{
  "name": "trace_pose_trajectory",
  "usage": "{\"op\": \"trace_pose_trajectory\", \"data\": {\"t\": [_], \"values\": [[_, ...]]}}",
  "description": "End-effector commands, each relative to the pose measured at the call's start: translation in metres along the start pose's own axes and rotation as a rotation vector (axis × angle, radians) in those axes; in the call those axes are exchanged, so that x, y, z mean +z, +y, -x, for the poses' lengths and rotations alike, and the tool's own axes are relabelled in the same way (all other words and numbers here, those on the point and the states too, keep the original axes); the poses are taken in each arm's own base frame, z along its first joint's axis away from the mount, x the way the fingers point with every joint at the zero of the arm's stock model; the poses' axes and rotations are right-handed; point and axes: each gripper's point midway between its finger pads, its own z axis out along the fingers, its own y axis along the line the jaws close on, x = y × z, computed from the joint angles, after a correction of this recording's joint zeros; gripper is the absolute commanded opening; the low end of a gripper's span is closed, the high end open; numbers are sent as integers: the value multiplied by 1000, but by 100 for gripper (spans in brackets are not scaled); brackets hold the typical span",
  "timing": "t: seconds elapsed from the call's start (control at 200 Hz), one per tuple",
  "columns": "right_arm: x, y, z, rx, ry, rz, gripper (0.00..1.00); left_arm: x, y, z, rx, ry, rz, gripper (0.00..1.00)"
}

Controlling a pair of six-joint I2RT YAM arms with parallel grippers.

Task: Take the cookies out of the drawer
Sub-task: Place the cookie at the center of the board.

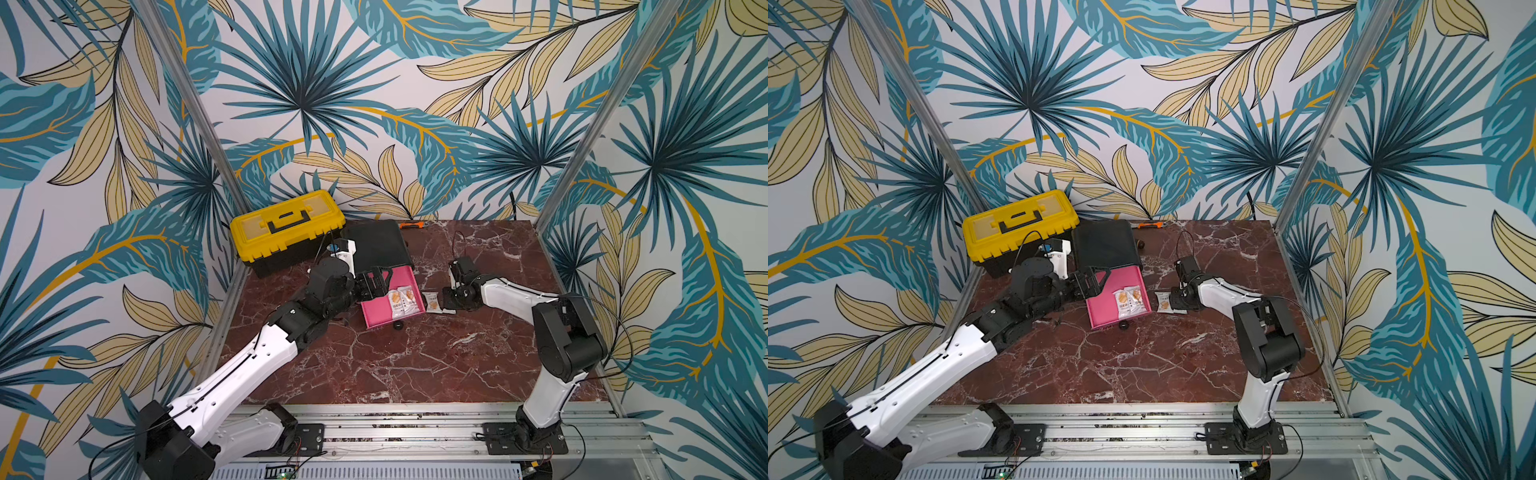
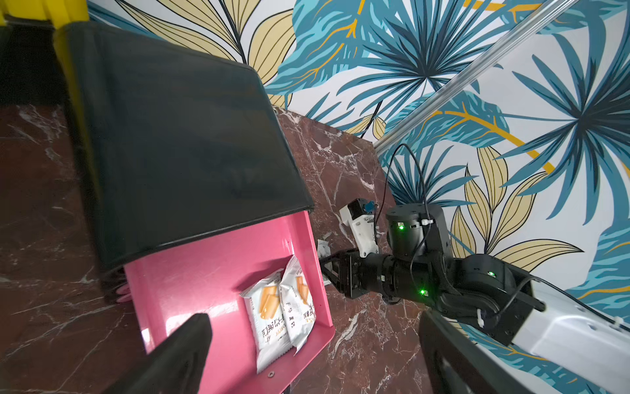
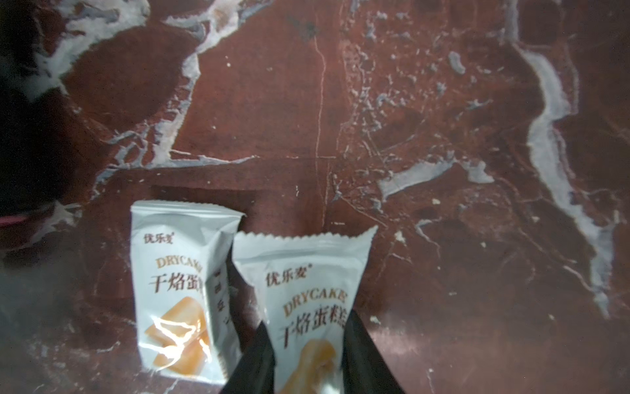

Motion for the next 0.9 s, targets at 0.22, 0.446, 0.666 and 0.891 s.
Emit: {"op": "trace_pose_trajectory", "data": {"t": [0.22,0.446,0.666,0.891], "values": [[10,23,4,-13,36,109,44,-24,32,-12,18,7,101,100],[-7,15,11,30,-4,69,62,-34,37,-17,13,14,118,100],[-70,8,20,49,-117,32,65,-36,51,-33,-14,26,124,100],[-146,35,5,80,-248,130,65,-26,64,-58,-77,71,93,100]]}}
